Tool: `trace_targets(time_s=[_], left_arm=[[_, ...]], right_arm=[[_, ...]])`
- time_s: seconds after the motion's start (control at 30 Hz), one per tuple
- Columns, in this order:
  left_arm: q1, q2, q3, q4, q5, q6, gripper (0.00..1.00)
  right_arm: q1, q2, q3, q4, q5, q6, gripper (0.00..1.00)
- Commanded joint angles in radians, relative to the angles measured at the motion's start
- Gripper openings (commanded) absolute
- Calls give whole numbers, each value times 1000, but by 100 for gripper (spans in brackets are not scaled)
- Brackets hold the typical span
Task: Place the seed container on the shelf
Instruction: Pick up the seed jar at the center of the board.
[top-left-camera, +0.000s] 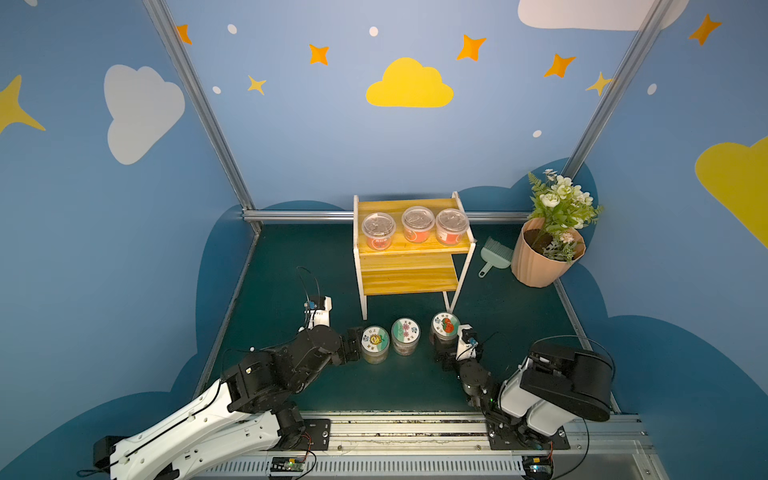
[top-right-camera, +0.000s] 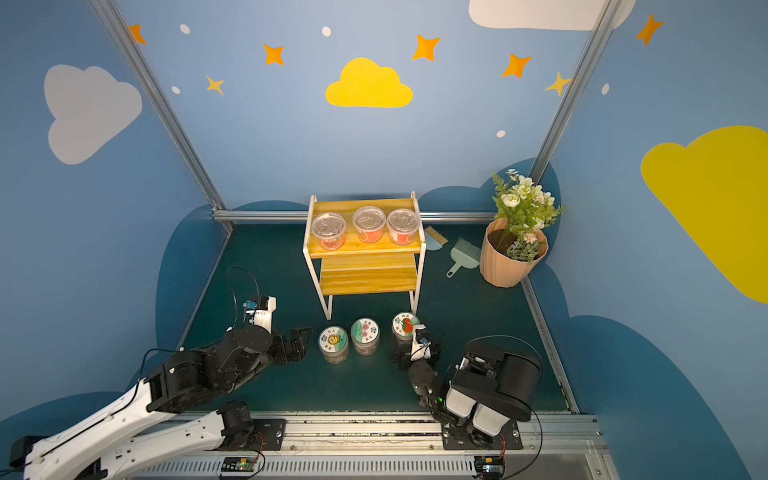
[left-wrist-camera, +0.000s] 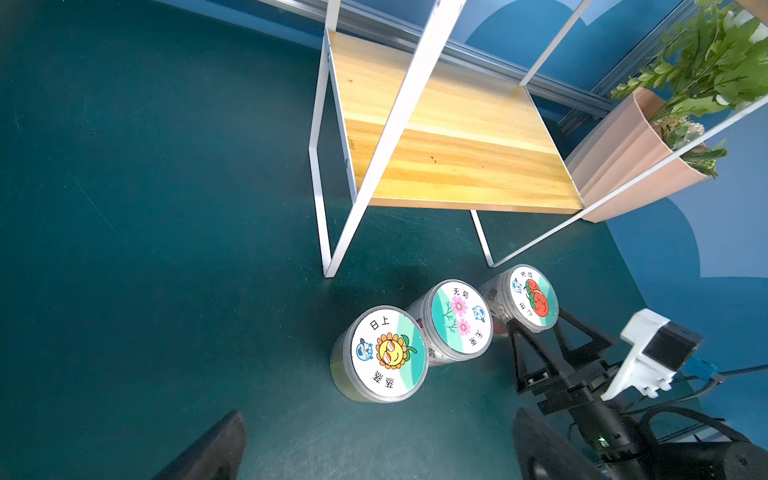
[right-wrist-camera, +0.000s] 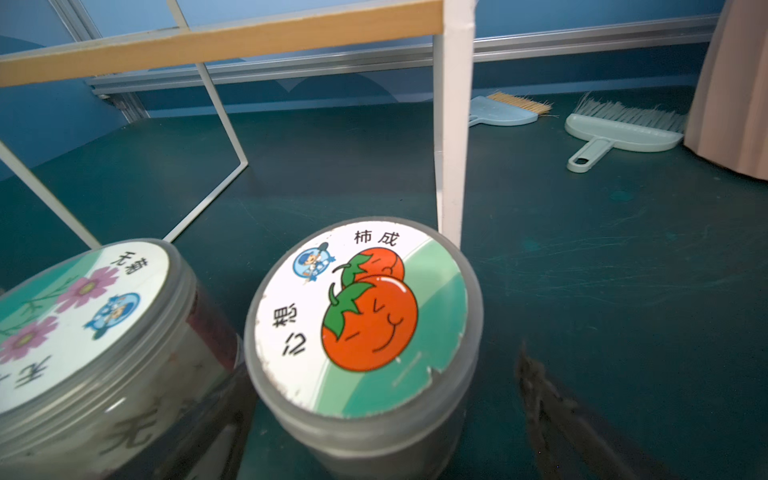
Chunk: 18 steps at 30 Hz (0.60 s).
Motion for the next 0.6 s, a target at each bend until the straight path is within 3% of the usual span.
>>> trace_targets(time_s=[0.0, 0.1, 0.2, 0.37, 0.57], left_arm=[[0, -2, 15, -4, -3, 7, 100], [-1, -3, 10, -3, -3, 7, 100], [-1, -5, 10, -3, -6, 13, 100], [-1, -10, 14, -8, -10, 25, 100], [0, -8, 21, -10, -10, 31, 100]], right_arm=[[2, -63, -15, -65, 7, 5, 98], [-9, -122, 27, -198, -66, -13, 98], [-27, -149, 81, -330, -47, 27, 98], [-73, -114, 111, -339, -112, 12, 98], [-87, -23, 116, -284, -72, 60, 98]])
